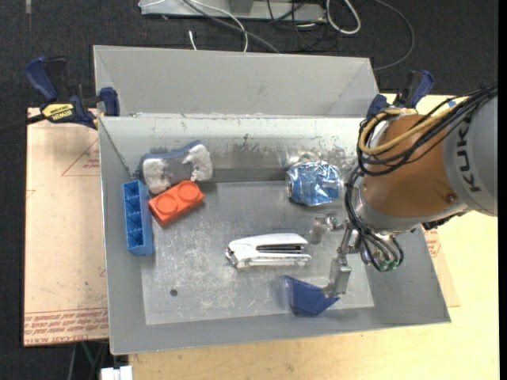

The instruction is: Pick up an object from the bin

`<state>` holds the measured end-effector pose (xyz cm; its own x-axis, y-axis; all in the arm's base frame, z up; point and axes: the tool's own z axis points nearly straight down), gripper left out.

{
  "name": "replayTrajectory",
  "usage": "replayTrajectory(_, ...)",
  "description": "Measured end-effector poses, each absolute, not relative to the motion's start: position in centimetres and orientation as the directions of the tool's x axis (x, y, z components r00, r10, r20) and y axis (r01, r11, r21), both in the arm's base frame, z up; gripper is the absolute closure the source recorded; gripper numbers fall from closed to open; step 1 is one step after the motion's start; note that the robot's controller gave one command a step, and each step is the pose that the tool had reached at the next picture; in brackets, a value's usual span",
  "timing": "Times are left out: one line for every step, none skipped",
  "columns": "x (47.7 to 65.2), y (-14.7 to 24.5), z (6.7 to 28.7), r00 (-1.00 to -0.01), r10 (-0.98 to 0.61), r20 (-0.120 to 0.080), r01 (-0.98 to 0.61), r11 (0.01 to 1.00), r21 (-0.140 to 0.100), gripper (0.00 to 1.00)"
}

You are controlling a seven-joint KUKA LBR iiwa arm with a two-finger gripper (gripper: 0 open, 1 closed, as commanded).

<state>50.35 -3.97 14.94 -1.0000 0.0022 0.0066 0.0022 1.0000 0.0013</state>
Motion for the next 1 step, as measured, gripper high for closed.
replayTrajectory(50.53,-3.95,15.24,-1.0,-0.001,0.0,-0.001,1.0,0.001,0.0)
